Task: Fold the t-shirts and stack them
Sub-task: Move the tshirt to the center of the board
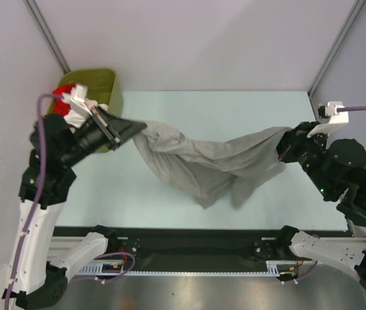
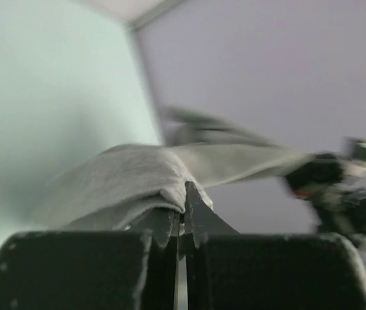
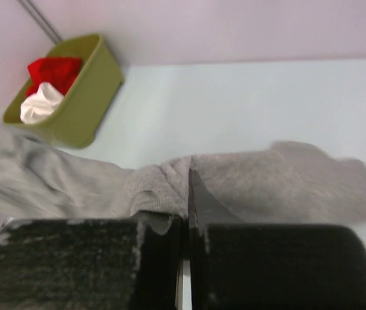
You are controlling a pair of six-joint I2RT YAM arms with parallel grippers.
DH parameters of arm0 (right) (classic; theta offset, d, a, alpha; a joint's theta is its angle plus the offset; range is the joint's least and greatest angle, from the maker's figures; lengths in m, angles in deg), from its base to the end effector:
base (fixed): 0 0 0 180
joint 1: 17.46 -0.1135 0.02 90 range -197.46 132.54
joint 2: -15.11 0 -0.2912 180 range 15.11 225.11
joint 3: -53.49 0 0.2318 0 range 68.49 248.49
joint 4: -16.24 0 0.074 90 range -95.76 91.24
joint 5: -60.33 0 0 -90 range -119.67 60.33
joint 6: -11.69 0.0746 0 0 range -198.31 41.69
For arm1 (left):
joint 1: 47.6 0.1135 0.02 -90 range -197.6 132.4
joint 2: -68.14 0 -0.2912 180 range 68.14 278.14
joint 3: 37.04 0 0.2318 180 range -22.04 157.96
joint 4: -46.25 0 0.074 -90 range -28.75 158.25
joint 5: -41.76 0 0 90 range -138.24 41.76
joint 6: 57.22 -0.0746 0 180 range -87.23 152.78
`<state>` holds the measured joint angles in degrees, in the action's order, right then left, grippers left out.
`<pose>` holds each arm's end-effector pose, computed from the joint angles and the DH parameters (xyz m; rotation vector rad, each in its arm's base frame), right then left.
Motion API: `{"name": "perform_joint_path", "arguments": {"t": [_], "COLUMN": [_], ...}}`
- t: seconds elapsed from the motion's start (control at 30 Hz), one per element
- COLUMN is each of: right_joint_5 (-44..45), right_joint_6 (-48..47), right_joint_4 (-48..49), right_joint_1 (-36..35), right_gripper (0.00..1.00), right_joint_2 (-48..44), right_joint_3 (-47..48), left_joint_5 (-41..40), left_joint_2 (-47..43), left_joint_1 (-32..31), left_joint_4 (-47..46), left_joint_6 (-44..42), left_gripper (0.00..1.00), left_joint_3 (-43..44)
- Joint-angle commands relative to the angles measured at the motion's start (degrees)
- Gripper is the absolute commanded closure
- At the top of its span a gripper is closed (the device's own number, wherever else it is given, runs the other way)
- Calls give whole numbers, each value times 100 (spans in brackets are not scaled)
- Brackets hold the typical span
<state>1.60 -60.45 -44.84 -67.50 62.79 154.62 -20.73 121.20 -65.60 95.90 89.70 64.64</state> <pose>0.0930 0.0507 0.4967 -0.0692 1.7010 0.4241 0.1209 -0.0755 0.5177 -0.1835 1.7630 -1.3644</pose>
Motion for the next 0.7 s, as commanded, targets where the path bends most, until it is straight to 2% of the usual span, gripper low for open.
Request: {"name": "perform_joint_path", "arguments": {"t": [0.0, 0.03, 0.07, 0.1, 0.17, 0.2, 0.37, 0.4, 0.53, 0.57, 0.6, 0.67], "right_joint_5": [-654, -918, -1538, -1875, -2979, -3090, -3136, -3144, -3241, -3276, -3215, -2831], "right_joint_6": [-378, -494, -556, -582, -583, -557, -784, -776, -662, -610, -513, -434], "right_joint_4": [-710, -622, -517, -211, 186, 501, 777, 672, -48, -250, -748, -1277], "right_joint_1": [501, 774, 1064, 1789, 2452, 2960, 3404, 3474, 4018, 4107, 4177, 4326], "right_gripper": [100, 100, 100, 100, 100, 100, 100, 100, 100, 100, 98, 85], "right_joint_2": [583, 1002, 1233, 1452, 2240, 2594, 4650, 5350, 7120, 7385, 7909, 8291], "right_joint_3": [80, 80, 80, 36, -113, -96, 947, 1472, 2854, 3118, 3712, 4296], "left_joint_5": [-1200, -1334, -1475, -1868, -2300, -2546, -3102, -3120, -3506, -3846, -3962, -4304], "left_joint_2": [-585, -769, -1049, -1165, -1175, -1114, -280, 122, 1004, 1135, 1224, 1452], "left_joint_1": [51, 51, 51, 51, 68, 68, 173, 200, 262, 279, 288, 306], "left_joint_4": [638, 674, 700, 779, 1129, 1131, 1078, 1061, 1228, 1367, 1412, 1604], "left_joint_6": [-796, -884, -1024, -1165, -1262, -1428, -1790, -1834, -2159, -2212, -2360, -2519], "left_gripper": [100, 100, 100, 100, 100, 100, 100, 100, 97, 79, 70, 49], "left_joint_3": [-1149, -1770, -2055, -2310, -2707, -2795, -3078, -3069, -2859, -2806, -2753, -2595]}}
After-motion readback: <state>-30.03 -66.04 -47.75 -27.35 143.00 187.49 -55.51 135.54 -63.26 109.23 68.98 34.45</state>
